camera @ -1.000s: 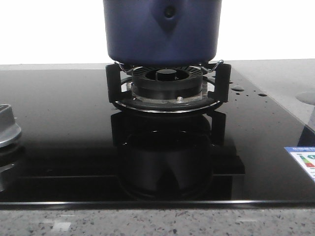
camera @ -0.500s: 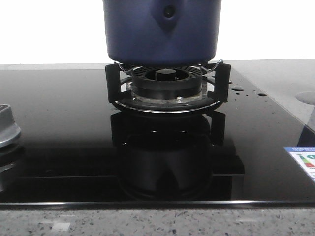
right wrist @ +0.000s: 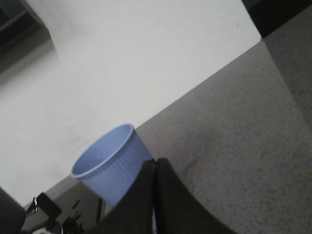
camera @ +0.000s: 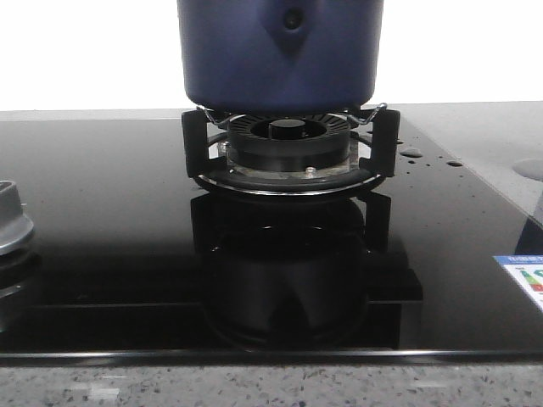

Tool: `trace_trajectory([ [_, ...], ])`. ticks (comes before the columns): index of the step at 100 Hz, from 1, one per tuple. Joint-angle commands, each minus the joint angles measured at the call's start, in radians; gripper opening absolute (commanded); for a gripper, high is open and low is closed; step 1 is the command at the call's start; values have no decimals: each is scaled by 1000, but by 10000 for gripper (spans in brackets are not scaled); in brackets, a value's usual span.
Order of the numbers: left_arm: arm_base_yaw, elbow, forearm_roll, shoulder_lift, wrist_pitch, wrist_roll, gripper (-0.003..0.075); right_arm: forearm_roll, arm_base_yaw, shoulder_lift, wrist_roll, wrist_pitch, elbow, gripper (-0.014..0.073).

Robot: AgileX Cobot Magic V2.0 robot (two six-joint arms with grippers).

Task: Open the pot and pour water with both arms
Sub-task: 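Grasp the purple lid knob with the left gripper and lift the lid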

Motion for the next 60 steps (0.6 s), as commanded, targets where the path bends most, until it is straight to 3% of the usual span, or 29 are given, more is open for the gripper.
trace_trajectory([
  [1, 1, -96, 21, 112, 23, 62, -20, -4, 7, 3, -70, 110, -103, -64],
  [15, -25, -204, 21, 267, 113, 154, -20, -4, 51, 74, -228, 332, -236, -64],
  [36, -154, -321, -60, 446, 172, 269, -18, 6, 143, 246, -233, 645, -423, -64],
  [48, -220, -384, -249, 555, 254, 500, -18, 77, 223, 334, -246, 732, -496, -67],
  [60, -248, -447, -466, 661, 388, 770, -18, 195, 305, 384, -297, 719, -531, -71],
])
